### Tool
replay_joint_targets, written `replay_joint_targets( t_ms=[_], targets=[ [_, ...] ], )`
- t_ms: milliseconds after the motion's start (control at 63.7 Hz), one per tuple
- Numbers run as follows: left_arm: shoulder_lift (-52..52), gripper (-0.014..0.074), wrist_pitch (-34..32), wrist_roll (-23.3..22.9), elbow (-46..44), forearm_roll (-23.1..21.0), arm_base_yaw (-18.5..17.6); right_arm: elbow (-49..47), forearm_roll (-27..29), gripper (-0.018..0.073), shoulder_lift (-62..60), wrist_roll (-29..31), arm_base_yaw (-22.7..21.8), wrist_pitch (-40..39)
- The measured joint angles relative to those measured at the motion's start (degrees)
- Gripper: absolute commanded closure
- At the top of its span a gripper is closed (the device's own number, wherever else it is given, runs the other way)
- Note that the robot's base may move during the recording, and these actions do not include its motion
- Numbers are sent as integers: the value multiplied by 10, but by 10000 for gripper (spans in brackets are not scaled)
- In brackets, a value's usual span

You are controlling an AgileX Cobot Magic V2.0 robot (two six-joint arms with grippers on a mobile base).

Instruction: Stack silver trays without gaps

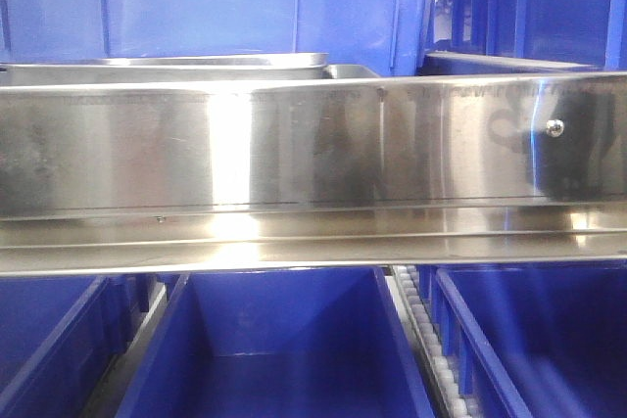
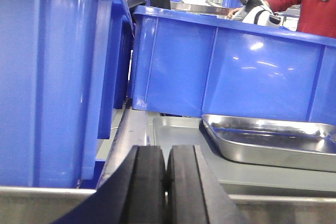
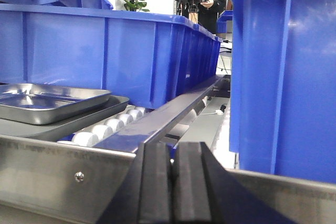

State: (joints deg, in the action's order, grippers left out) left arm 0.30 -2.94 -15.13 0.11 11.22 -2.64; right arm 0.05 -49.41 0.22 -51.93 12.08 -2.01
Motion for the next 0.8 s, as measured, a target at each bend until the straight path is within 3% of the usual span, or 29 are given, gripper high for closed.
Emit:
replay_joint_targets(
  t_ms=[612,706,800],
  targets=[
    [0,602,0,0,0,0,0,0,3,638,0,1,0,-9],
    [0,602,0,0,0,0,0,0,73,638,0,54,0,-7],
    [0,602,0,0,0,0,0,0,213,638,0,193,0,9]
  ],
)
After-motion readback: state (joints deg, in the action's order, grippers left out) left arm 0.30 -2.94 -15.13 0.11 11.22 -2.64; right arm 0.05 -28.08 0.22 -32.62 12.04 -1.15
